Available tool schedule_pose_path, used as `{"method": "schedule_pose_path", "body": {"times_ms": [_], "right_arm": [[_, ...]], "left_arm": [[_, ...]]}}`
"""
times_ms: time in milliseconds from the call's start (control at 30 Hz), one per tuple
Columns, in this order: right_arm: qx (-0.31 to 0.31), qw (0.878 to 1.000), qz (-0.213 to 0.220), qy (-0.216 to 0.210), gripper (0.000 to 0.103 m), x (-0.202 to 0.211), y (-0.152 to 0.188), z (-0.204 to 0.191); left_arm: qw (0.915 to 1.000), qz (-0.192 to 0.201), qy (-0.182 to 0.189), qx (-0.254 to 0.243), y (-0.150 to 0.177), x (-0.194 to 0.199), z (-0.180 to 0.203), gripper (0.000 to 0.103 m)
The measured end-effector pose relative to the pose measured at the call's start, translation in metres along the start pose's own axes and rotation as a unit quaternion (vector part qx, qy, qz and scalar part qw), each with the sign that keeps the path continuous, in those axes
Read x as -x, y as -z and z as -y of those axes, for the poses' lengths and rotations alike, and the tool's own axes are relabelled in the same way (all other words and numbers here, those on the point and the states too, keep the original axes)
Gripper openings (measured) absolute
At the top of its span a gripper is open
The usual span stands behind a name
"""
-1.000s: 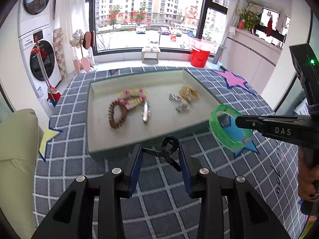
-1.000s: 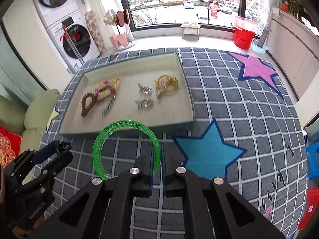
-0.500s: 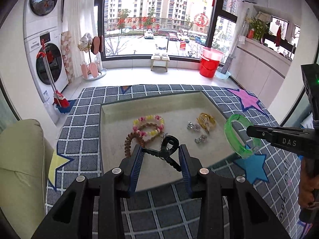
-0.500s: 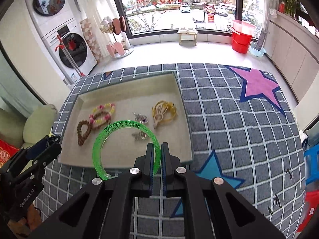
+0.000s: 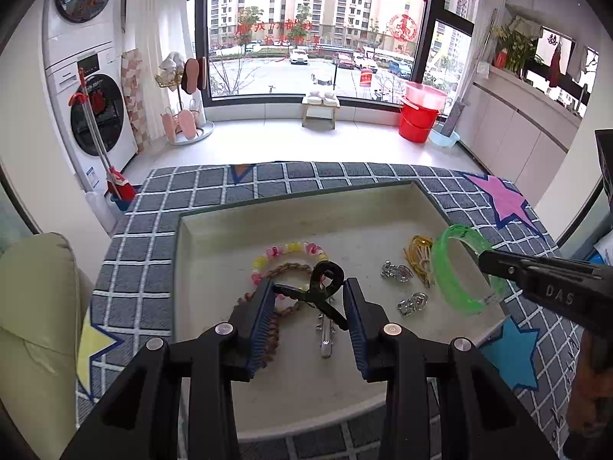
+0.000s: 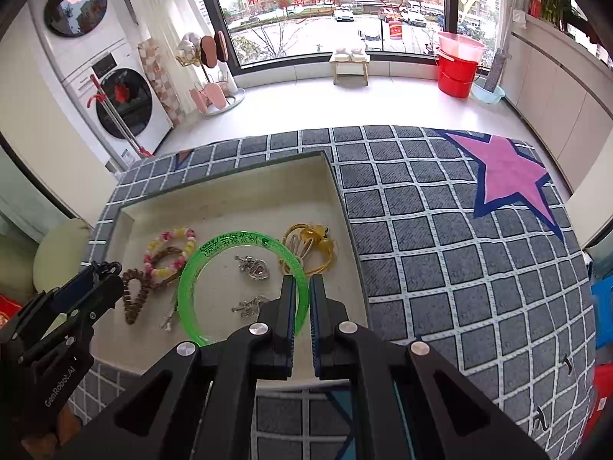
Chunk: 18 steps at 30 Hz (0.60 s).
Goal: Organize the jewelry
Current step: 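Carry the claw clip and green bangle over the white tray with both tools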
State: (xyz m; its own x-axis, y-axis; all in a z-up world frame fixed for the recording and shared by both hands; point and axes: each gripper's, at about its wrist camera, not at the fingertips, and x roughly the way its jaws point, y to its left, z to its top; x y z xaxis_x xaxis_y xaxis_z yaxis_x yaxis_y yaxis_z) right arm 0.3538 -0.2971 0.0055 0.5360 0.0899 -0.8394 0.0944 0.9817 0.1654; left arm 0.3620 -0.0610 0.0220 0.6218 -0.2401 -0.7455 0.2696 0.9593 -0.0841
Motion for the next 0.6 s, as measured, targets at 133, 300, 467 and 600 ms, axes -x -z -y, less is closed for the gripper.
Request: {"method": "schedule_pose_path", "body": {"times_ms": [133,300,467,600], "right_arm": [[-0.008,1.000,-0.008,0.001,0.007,-0.014,-0.001,0.002],[-0.014,1.000,-0.013,0.004,0.007,-0.028,-0.001,0.007],[-0.009,1.000,-0.013,0.011,0.007,-0.036,0.000,0.006],[-0.003,1.000,-0.018,0.017,0.007,-0.044,0.002,0.004]], "left_arm": [[0.9999,-0.008,-0.006,-0.010,-0.001,-0.015,0.005,0.051],[0.9994,-0.016,-0.020,-0.024,0.002,-0.032,0.010,0.051],[0.9989,-0.029,-0.028,-0.023,0.008,-0.044,0.008,0.051],[0.9987,-0.036,-0.030,-0.021,0.011,-0.049,0.007,0.051]]}}
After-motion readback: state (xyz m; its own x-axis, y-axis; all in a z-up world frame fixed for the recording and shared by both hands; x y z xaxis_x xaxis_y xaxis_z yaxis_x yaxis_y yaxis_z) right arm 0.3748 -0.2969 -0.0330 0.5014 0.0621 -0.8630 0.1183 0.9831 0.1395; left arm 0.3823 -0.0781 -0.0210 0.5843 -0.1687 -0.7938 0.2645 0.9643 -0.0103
